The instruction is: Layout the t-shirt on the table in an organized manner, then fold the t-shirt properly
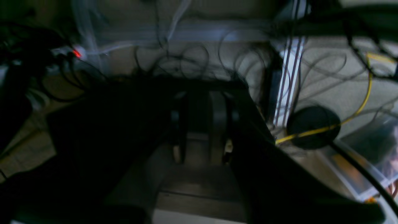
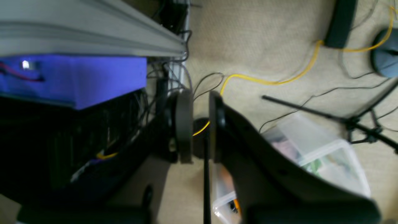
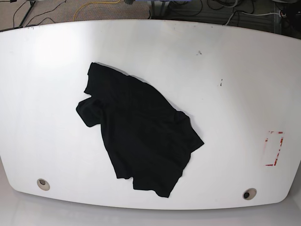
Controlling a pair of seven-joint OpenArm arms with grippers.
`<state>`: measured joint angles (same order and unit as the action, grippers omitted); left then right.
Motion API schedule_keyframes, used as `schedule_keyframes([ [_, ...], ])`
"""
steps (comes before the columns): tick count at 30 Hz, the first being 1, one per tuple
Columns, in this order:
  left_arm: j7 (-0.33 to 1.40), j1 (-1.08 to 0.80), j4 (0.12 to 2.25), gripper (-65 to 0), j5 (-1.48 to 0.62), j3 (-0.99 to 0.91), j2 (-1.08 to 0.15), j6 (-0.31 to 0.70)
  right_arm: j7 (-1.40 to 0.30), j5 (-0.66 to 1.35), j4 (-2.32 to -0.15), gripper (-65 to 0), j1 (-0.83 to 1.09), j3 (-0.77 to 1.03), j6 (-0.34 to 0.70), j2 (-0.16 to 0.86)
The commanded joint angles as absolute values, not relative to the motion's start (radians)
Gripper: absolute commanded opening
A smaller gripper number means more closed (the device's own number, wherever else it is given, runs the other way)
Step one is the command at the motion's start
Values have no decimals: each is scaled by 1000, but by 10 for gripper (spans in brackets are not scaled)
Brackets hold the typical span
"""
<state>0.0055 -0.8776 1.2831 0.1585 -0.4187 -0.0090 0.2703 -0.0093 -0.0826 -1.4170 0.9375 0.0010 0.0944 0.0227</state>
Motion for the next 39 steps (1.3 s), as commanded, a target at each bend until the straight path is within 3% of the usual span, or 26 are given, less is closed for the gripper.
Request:
schedule_keyframes([
  [1, -2, -934, 1351, -553, 128, -424, -12, 269, 8, -84, -1495, -564, 997, 4, 96, 25],
  [25, 4, -1181, 1902, -553, -143, -458, -15, 269, 5, -85, -2032, -564, 1302, 97, 97, 25],
  [39, 4, -1086, 1986, -553, -166, -535, -15, 271, 10, -85, -2034, -564, 1167, 96, 97, 21],
])
